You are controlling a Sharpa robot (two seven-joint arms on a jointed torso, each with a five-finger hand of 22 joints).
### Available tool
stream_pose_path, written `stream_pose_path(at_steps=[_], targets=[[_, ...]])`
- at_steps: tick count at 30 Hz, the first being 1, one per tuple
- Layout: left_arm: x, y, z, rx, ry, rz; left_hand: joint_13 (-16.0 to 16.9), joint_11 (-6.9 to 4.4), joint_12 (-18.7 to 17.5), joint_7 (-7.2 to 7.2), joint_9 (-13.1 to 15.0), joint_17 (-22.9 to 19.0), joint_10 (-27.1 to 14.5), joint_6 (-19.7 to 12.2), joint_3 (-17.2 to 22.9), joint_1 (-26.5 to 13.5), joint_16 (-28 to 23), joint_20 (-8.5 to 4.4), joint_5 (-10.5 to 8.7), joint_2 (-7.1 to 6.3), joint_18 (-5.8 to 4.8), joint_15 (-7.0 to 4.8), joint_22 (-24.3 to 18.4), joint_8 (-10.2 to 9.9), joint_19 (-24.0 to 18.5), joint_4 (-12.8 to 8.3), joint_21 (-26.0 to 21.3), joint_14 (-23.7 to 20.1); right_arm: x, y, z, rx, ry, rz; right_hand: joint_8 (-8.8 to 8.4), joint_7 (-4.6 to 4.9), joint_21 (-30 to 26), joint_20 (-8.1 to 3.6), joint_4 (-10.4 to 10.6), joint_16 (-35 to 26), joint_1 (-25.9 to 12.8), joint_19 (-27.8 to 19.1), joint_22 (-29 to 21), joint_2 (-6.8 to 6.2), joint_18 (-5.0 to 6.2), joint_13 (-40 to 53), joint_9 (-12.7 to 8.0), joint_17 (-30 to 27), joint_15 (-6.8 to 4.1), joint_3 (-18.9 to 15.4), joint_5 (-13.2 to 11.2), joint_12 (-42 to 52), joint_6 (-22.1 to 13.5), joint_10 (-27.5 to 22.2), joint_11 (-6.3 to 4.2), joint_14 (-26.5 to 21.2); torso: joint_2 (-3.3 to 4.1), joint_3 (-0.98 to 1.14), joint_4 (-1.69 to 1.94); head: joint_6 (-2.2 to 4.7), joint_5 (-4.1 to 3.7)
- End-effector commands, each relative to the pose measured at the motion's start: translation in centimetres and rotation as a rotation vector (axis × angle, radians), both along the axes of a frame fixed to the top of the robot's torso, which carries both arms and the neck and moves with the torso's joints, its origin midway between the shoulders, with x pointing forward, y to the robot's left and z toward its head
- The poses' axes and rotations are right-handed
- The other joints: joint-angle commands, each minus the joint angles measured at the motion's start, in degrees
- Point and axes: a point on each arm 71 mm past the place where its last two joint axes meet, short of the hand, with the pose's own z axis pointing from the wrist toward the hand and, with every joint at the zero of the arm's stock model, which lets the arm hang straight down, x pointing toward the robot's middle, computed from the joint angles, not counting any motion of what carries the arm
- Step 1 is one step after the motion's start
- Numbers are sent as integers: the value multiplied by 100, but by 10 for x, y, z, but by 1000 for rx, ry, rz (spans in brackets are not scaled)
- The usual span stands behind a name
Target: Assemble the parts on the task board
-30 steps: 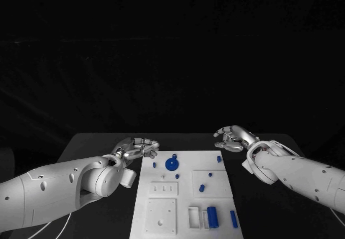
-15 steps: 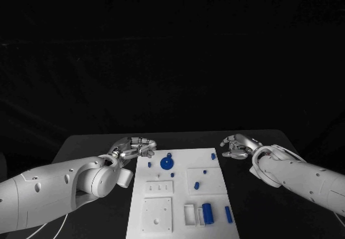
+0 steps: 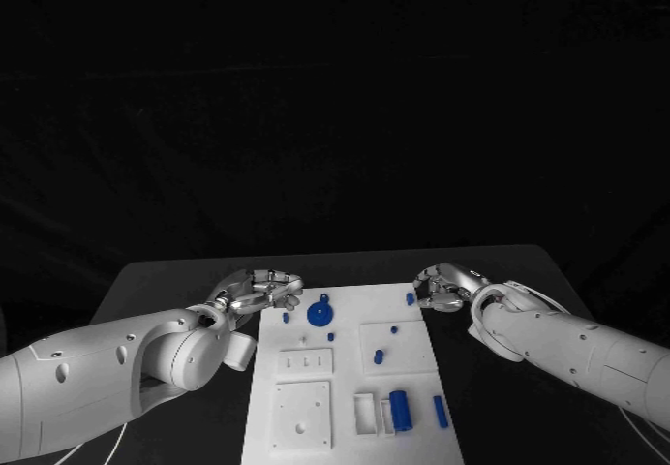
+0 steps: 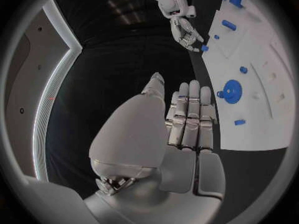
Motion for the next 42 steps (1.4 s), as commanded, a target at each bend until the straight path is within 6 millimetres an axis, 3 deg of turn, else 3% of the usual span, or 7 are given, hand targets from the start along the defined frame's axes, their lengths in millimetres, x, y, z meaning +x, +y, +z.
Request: stream_pose_path(at_steps=[1,10,18,22,35,39,42], targets=[[-2,-3,2,-12,-8,-25,-7,4,-27,-10,8,10,-47,20,-46,35,-40,-14,4,7,104,6,-7,-37,-34,0,1,18,0,2,-2,-26,16,19,-21,-20,-18,-11,-17,-22,60,-45,104,11,473,-6,-8,10,-56,-34,1,-12,-26,-18,-37,1,54,23,19,-6,16],[-3,-1,2,-8,-10,-23,-8,5,-31,-10,10,11,-52,19,-47,37,-42,-14,4,5,104,6,-8,-39,-35,-1,1,17,-2,5,-10,-28,25,17,-23,-26,-16,-10,-20,-24,65,-49,104,17,473,-7,-9,12,-62,-41,7,-12,-39,-24,-44,-1,121,42,22,-16,36],[-3,-1,2,-8,-9,-24,-7,5,-33,-10,11,12,-55,19,-47,36,-43,-14,5,6,104,7,-8,-41,-35,0,1,17,-1,7,-10,-20,20,6,-1,-37,-11,-5,14,-25,39,-48,101,84,473,-11,1,20,-73,-48,-10,-6,-21,-26,-54,3,167,39,29,10,41],[-3,-2,2,-8,-9,-26,-7,7,-35,-7,12,13,-56,18,-48,35,-44,-14,5,5,104,7,-8,-43,-35,0,1,16,-1,8,-10,-19,21,4,34,-48,-3,-6,50,-25,3,-42,97,153,473,-19,14,32,-85,-16,-262,5,16,-18,-66,14,167,36,31,19,35],[-2,-1,2,-7,-8,-24,-7,7,-37,-5,14,14,-58,16,-47,36,-45,-14,5,8,104,7,-9,-46,-35,1,1,16,0,11,-10,-12,15,5,146,-58,10,-17,141,-32,20,-30,94,274,473,-41,50,59,-93,254,-653,25,199,-1,-75,37,174,39,29,-28,41],[-1,0,1,-4,-8,-19,-7,7,-37,-5,14,14,-58,16,-47,35,-45,-14,5,8,103,7,-9,-46,-35,1,1,16,0,10,-10,-13,17,3,152,-57,11,-17,144,-32,22,-30,94,276,473,-42,52,61,-93,272,-675,26,212,-1,-75,38,173,43,27,-42,39],[-1,1,1,-3,-8,-17,-7,7,-38,-5,14,15,-58,16,-47,35,-45,-14,5,9,103,7,-9,-46,-35,1,1,16,-1,11,-10,-12,16,6,273,-22,15,-20,163,-33,30,-31,96,314,473,-44,104,66,-59,329,-777,31,443,1,-41,40,172,47,27,-43,42]])
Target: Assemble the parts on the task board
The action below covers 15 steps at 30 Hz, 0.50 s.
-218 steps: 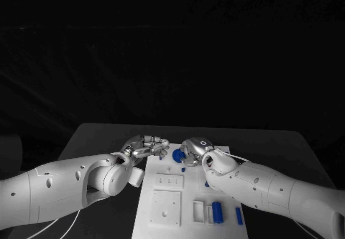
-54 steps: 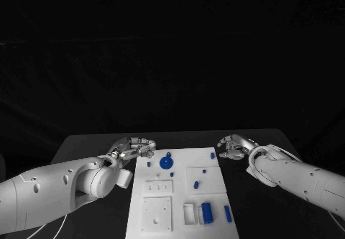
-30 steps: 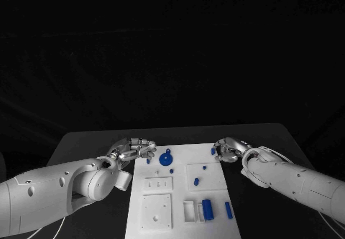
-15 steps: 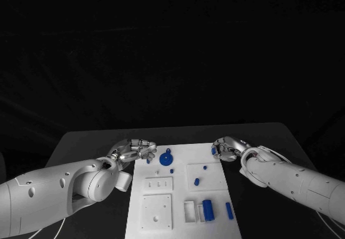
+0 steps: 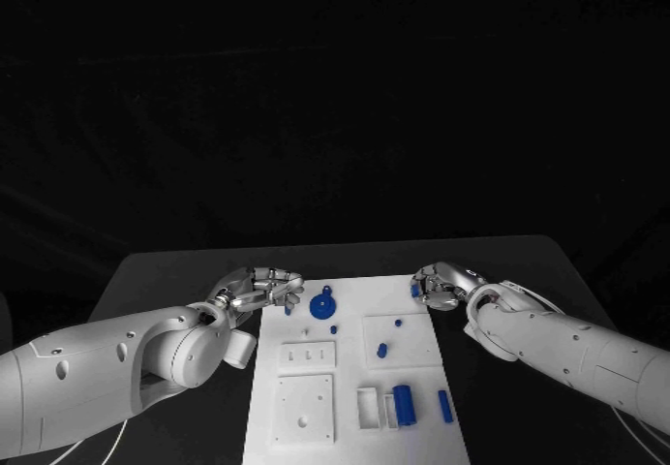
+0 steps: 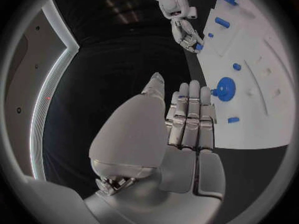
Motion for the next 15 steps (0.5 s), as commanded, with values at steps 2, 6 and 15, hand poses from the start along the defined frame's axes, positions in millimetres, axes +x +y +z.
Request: stream_pose_path(at_steps=[2,6,15], targets=[[0,-2,1,-5,-8,-15,-7,-14,-38,-5,6,6,-38,16,-47,34,-24,-13,5,9,105,7,-10,-26,-35,2,1,17,-2,1,-6,-9,29,7,100,92,20,-22,-8,-31,-1,-33,98,44,414,-9,43,12,14,81,-77,37,281,-3,19,21,-5,4,-4,-5,7],[0,-1,1,-3,-8,-10,-6,-14,-39,-4,7,7,-39,16,-48,32,-24,-13,5,9,104,7,-10,-27,-35,3,1,17,-2,4,-6,-5,32,17,197,54,31,-18,-24,-33,-13,-35,100,74,414,-13,97,20,-12,123,-128,46,492,-3,-12,24,-5,0,-4,5,-27],[1,-1,1,-1,-9,-5,-6,-9,-43,5,8,10,-43,9,-48,26,-25,-14,1,9,104,7,-11,-35,-33,4,3,19,-2,3,-6,-6,33,11,250,4,49,-15,-62,-38,-41,-37,101,81,414,-21,143,31,-56,130,-142,55,637,2,-60,29,-2,-6,0,-1,-20]])
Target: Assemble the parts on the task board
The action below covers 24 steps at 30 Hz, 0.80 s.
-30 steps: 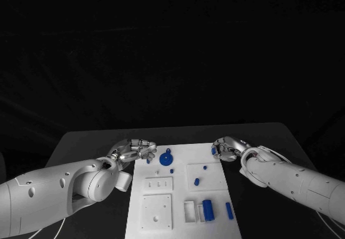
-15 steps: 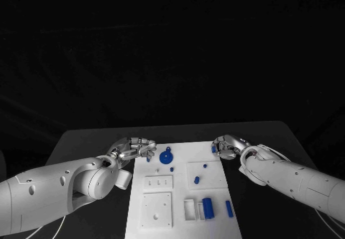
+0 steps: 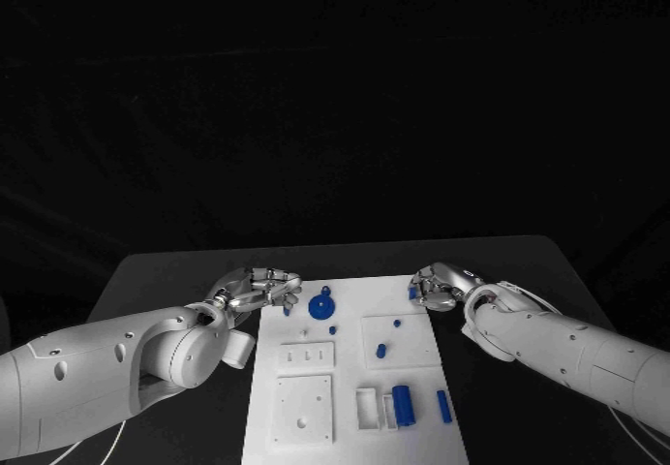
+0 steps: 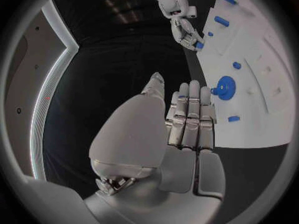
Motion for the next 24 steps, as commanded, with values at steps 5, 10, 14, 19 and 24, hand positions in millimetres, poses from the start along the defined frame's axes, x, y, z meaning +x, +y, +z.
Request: stream_pose_path(at_steps=[5,10,14,19,24], targets=[[0,-2,1,-3,-8,-10,-5,-8,-19,6,10,9,-43,8,-31,26,-25,-14,1,12,105,6,-6,-36,-33,-12,3,20,-1,0,-5,-10,22,-1,42,109,31,-16,-25,-40,-28,-36,100,63,413,-11,26,13,-51,14,-38,33,225,-5,-65,11,1,-5,-1,-11,3],[0,-3,1,-4,-8,-12,-5,-9,-19,6,11,10,-42,9,-29,27,-25,-15,1,15,105,6,-7,-36,-32,-12,3,21,-2,3,-3,-3,10,-5,65,87,37,-19,-25,-42,-44,-32,98,94,413,-15,50,18,-70,17,-47,36,288,1,-86,15,1,-5,2,-13,1],[0,-3,1,-5,-8,-14,-3,-12,-19,3,13,11,-39,13,-26,29,-26,-15,2,21,105,6,-7,-35,-32,-13,4,21,-4,6,-2,10,1,-13,85,68,42,-23,-25,-43,-56,-26,96,127,413,-20,72,22,-87,24,-38,40,339,12,-103,19,-1,-2,0,-17,1],[1,-1,2,0,-21,-11,61,-73,91,-31,72,29,178,181,-7,15,-27,-19,23,57,105,0,-9,36,-28,-12,10,35,-5,6,0,33,-2,-43,123,30,62,-38,-71,-29,-59,9,94,180,413,-32,116,36,-122,32,4,58,438,75,-141,49,-5,-1,-3,7,5],[0,-3,4,35,-56,-38,131,-192,191,-193,112,52,407,394,17,19,-33,-26,43,176,104,-6,-15,83,-33,-16,14,44,-6,10,9,43,1,-55,142,2,79,-54,-87,-19,-102,52,88,188,413,-43,147,43,-150,13,11,65,498,124,-167,89,-13,-2,-15,28,5]])
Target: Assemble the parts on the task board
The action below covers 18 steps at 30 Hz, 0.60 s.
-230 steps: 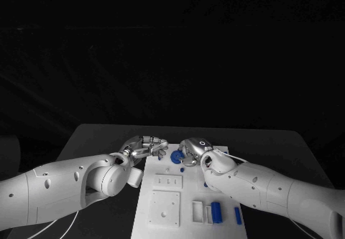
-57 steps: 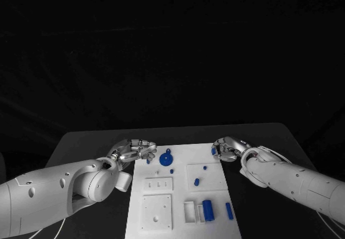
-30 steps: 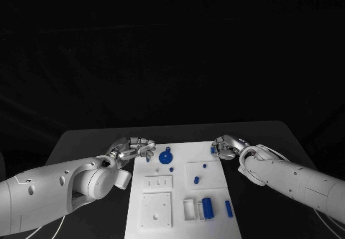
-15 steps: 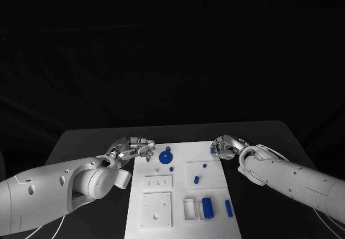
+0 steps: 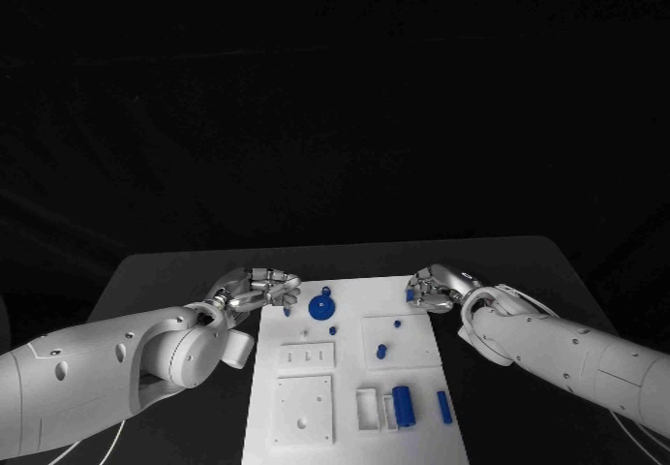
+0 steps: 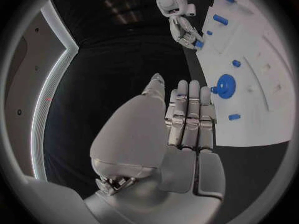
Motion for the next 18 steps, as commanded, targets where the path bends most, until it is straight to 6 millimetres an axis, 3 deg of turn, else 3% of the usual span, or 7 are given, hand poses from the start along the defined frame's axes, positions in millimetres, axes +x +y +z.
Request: stream_pose_path(at_steps=[1,9,14,18], targets=[[-2,-6,4,22,-44,-43,23,-29,42,-64,-5,12,88,47,16,1,-33,-26,43,68,104,-7,-10,-8,-33,-14,15,47,1,2,10,14,1,-42,55,176,38,-47,-31,4,-32,33,86,51,339,-10,109,8,-41,-24,35,22,278,43,-37,27,-12,-2,-16,23,4],[0,-10,3,48,-29,-44,91,-100,116,-41,-25,79,294,187,-32,-93,49,-70,21,98,115,-66,-3,-42,53,-11,71,181,-1,19,30,0,-1,-22,57,162,40,-69,-32,5,-83,66,76,30,339,-18,127,15,-56,-66,34,20,299,69,-51,43,-68,-30,-69,74,41],[3,-12,5,66,5,-48,173,-161,190,-59,-144,160,444,-165,-79,-164,174,-134,-5,15,119,-135,29,-297,173,-10,165,300,-5,37,37,-25,26,15,52,153,34,-89,-45,3,-86,88,66,28,339,-25,141,22,-66,-69,103,15,309,85,-61,53,-143,-46,-95,99,61],[6,-17,6,74,43,-82,274,-174,247,40,-121,223,481,32,-100,-587,264,-182,-34,-9,103,-169,46,-228,216,-3,219,315,-12,53,42,-44,28,44,50,153,31,-92,-39,2,-102,93,63,24,339,-27,145,24,-67,-77,107,13,311,87,-61,54,-230,-57,-104,91,98]])
